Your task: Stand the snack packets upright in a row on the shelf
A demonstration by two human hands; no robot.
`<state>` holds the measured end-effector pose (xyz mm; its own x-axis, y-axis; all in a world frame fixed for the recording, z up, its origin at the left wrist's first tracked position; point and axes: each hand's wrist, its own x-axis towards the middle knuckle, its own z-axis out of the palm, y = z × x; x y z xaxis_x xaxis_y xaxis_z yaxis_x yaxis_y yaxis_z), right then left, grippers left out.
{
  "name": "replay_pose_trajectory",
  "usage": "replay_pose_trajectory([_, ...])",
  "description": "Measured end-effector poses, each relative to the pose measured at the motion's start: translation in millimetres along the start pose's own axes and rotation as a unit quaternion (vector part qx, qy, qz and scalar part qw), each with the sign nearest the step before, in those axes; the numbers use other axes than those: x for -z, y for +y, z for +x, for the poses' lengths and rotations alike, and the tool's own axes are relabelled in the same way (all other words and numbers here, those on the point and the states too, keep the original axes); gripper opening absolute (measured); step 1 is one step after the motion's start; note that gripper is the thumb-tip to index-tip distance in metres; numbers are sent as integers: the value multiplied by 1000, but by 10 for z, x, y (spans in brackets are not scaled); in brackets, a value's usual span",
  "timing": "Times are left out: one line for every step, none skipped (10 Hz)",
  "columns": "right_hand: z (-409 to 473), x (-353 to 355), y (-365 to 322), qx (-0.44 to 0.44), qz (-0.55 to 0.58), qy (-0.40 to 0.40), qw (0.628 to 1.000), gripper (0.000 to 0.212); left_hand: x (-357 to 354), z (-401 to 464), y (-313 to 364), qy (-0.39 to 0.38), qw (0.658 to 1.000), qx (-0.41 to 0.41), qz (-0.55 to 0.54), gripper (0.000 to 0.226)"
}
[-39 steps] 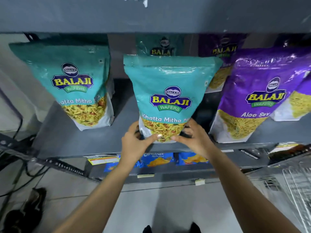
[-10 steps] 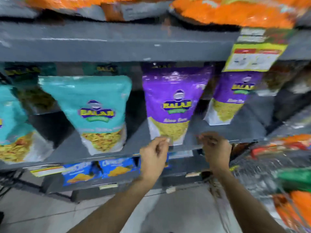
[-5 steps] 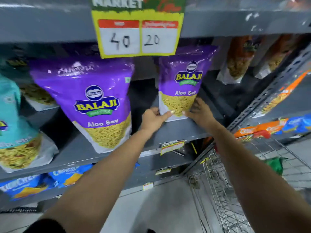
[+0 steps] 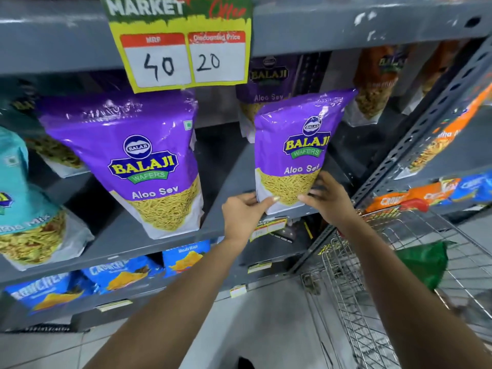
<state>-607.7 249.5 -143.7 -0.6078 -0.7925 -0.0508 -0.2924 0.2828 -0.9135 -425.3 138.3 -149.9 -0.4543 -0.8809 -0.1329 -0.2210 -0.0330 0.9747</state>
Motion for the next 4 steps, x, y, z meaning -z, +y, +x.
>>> replay_pose_trajectory([-28, -5, 16, 12, 0, 9, 1000, 53, 6, -43, 4, -4, 1000, -7, -1, 29])
replay_pose_trajectory([-91, -29, -43, 2, -6, 8, 1000, 57, 26, -68, 33, -13, 1000, -5, -3, 32])
replay_pose_trajectory([-173, -22, -127, -13, 38, 30, 999, 79, 87, -139, -20, -5, 1000, -18, 17, 35])
replay_pose_trajectory([-462, 102, -308, -26, 149, 112, 982, 76, 246, -339, -40, 65, 995, -68, 41, 40])
